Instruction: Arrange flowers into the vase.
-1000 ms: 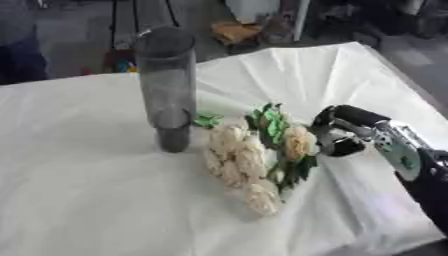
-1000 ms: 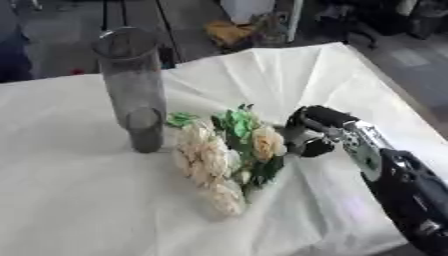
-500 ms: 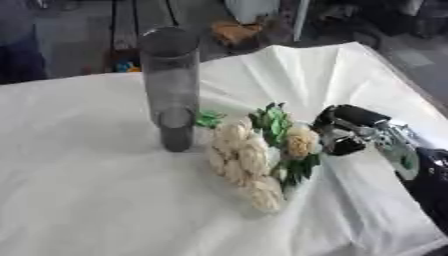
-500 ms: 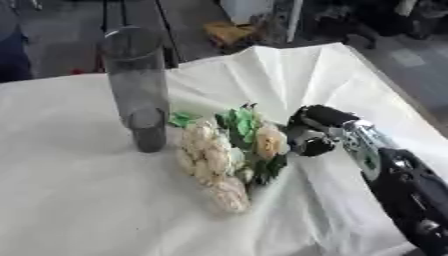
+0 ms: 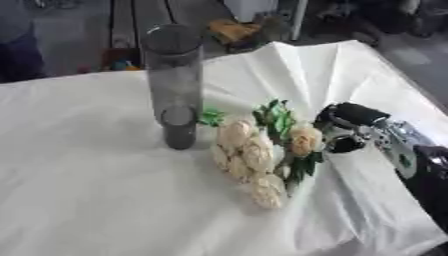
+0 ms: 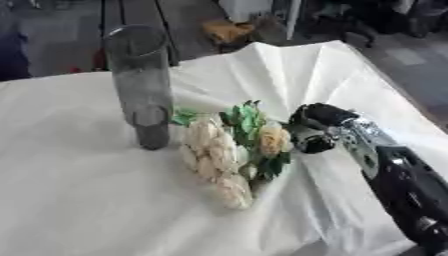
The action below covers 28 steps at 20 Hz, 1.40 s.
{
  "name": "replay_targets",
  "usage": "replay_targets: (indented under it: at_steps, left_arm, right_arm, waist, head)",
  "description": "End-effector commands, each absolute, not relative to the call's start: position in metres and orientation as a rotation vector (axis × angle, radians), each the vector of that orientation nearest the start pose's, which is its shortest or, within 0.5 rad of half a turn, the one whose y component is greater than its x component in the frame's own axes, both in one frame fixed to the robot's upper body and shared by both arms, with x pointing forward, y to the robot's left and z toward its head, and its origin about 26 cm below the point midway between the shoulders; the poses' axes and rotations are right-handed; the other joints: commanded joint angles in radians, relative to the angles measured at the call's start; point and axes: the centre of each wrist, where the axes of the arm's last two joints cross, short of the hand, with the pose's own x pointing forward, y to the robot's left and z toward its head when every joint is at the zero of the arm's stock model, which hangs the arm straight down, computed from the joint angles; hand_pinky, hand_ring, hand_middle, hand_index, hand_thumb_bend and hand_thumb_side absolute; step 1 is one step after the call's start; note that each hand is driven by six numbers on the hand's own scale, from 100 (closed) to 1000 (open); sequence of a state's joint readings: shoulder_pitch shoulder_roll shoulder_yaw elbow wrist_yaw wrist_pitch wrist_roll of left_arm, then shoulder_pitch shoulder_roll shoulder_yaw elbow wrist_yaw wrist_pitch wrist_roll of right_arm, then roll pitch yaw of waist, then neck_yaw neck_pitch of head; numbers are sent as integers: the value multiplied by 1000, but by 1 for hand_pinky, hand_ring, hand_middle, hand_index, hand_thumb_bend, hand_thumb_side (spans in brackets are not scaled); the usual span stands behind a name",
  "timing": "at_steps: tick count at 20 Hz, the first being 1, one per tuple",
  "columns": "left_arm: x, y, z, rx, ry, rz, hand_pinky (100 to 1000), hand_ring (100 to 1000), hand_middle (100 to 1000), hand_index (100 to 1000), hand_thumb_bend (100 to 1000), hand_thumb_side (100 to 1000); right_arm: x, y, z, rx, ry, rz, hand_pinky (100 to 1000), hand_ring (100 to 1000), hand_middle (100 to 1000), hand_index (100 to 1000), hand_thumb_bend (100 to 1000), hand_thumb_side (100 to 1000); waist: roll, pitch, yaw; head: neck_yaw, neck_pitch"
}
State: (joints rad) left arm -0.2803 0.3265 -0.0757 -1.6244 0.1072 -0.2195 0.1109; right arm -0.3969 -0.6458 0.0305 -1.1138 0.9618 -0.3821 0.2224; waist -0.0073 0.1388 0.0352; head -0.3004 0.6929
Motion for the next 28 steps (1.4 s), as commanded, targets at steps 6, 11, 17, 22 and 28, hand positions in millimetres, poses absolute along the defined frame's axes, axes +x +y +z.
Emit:
replay_targets:
  at_steps: [6,11,17,22,28]
  left_arm:
    - [340,276,108,107,-2126,-229,791,1000,901,876,799,1000]
    - [340,276,108,107,-2127,-229,791,1000,901,876,799,1000]
    - [340,276,109,107,-2127,-230,791,1000,901,876,798,1000]
    - [340,276,109,106,-2128,-231,791,1000,901,876,798,1000]
    - [340,276,109,109,-2128,-230,791,1000,901,876,800,1000]
  right_arm:
    - [359,-439,75,-1039,-1198,1512,556,348,289,479,346,327]
    - [359,-439,75,-1104,-1266,1479,465,263,207,397,370,330]
    - [359,-439,76,-1162,-1326,1440,366,186,130,317,388,339]
    - [360,-440,78,-1218,-1371,1394,251,112,100,244,422,347]
    - [360,-441,81,-1280,-1419,1341,100,100,100,173,492,416]
  waist:
    - [6,-5,-3]
    - [6,-6,-3]
    - [8,-5,-4]
    - [6,-6,-7]
    - [3,-8,-9]
  head:
    - [-3,5]
    - [-4,1]
    - [-3,-18]
    - [4,-28]
    - [7,-33]
